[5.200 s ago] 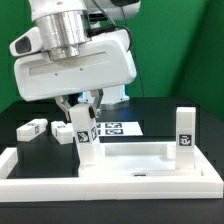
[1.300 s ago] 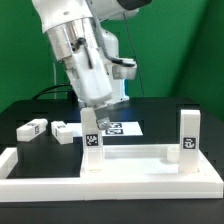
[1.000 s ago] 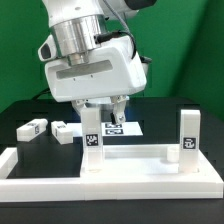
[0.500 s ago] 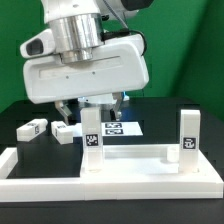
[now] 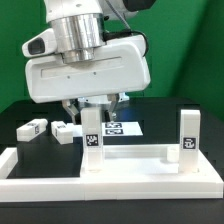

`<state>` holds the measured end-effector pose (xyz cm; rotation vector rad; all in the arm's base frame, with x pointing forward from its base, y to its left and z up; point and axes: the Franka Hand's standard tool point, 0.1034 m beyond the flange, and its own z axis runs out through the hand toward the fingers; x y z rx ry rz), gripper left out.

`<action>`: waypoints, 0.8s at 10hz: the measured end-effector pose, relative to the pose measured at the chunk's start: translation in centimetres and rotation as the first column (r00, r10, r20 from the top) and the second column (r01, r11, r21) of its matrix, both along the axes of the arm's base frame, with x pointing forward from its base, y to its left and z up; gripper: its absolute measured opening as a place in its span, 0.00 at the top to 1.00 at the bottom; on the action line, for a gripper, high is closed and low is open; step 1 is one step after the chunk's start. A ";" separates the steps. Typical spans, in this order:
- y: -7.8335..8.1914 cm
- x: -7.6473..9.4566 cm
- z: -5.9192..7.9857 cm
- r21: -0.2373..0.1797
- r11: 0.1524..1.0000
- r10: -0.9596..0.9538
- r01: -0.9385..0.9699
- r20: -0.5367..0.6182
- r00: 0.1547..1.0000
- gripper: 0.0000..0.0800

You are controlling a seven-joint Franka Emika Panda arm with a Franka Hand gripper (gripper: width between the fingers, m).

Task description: Assemble desk

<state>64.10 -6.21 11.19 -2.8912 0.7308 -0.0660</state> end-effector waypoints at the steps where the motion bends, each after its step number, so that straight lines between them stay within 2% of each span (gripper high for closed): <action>1: -0.2 -0.1 -0.1 0.002 0.998 -0.056 0.056 -0.010 0.998 0.63; 2: -0.2 -0.1 -0.1 0.006 0.995 -0.102 0.103 -0.017 0.995 0.63; 4: 0.0 0.0 0.0 0.021 0.938 -0.346 0.347 -0.049 0.937 0.63; 6: 0.5 0.1 -0.2 0.036 0.770 -0.631 0.637 -0.102 0.769 0.63; 8: 0.8 0.3 -0.3 0.083 0.547 -0.812 0.833 -0.188 0.552 0.63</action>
Offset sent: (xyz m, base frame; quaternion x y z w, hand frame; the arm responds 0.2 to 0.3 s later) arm 0.0087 -0.0139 0.0101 -0.0144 0.0453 0.2886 0.9563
